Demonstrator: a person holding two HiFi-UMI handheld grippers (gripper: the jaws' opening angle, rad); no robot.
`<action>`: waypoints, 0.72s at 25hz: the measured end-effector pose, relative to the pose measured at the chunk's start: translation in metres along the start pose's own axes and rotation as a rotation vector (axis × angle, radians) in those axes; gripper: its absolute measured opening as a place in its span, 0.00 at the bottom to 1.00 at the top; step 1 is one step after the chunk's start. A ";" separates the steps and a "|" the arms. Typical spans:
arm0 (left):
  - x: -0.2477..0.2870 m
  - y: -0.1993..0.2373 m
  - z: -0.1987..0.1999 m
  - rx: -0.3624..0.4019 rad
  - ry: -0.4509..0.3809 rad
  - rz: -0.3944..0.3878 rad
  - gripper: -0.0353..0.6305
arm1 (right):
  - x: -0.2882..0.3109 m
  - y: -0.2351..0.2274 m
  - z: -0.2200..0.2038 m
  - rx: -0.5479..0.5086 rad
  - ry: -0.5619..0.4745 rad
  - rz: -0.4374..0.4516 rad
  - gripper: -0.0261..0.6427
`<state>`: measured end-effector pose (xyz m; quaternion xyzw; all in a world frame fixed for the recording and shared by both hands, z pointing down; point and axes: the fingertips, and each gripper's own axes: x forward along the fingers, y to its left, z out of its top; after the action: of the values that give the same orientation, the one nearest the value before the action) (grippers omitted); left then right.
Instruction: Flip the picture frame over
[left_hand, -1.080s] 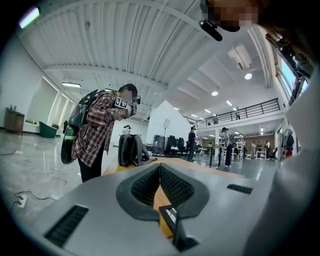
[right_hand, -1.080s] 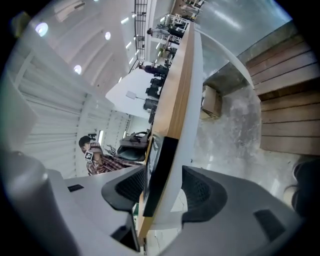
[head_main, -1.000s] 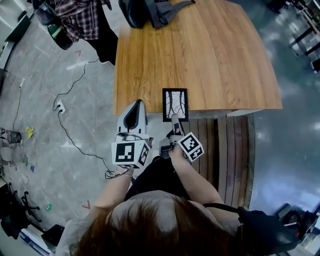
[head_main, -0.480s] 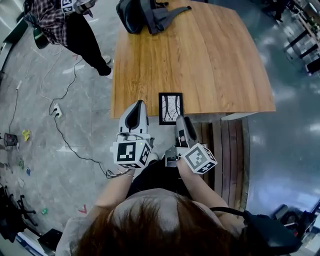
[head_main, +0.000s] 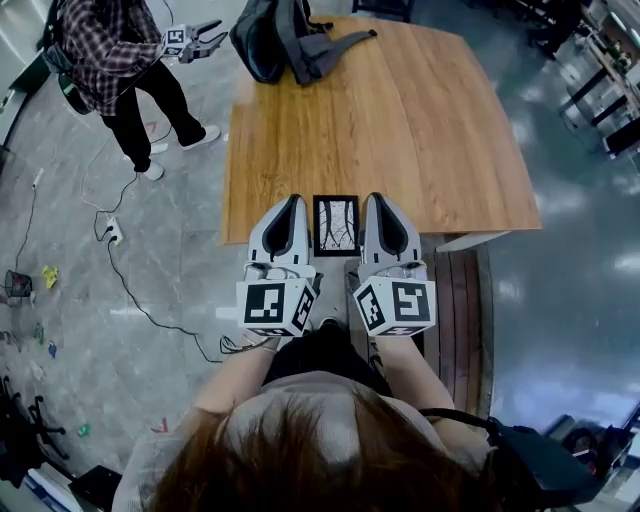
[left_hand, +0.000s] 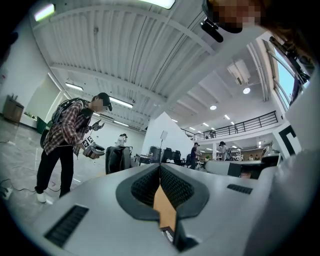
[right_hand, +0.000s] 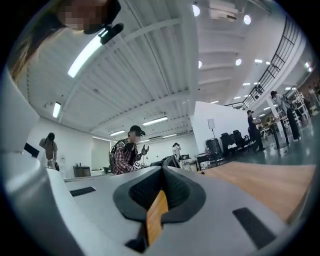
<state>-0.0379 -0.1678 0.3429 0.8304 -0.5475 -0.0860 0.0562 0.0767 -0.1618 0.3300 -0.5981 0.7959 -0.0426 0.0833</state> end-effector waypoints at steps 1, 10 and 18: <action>0.000 -0.003 0.004 0.003 -0.009 -0.002 0.06 | 0.001 0.000 0.002 -0.021 0.002 0.003 0.06; -0.003 -0.003 0.022 0.019 -0.037 0.005 0.06 | 0.009 0.010 0.002 -0.098 0.039 -0.006 0.06; -0.005 0.003 0.023 0.032 -0.029 0.009 0.06 | 0.012 0.019 -0.002 -0.094 0.045 -0.008 0.06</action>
<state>-0.0472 -0.1639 0.3218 0.8274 -0.5534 -0.0889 0.0357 0.0555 -0.1680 0.3279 -0.6034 0.7963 -0.0188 0.0369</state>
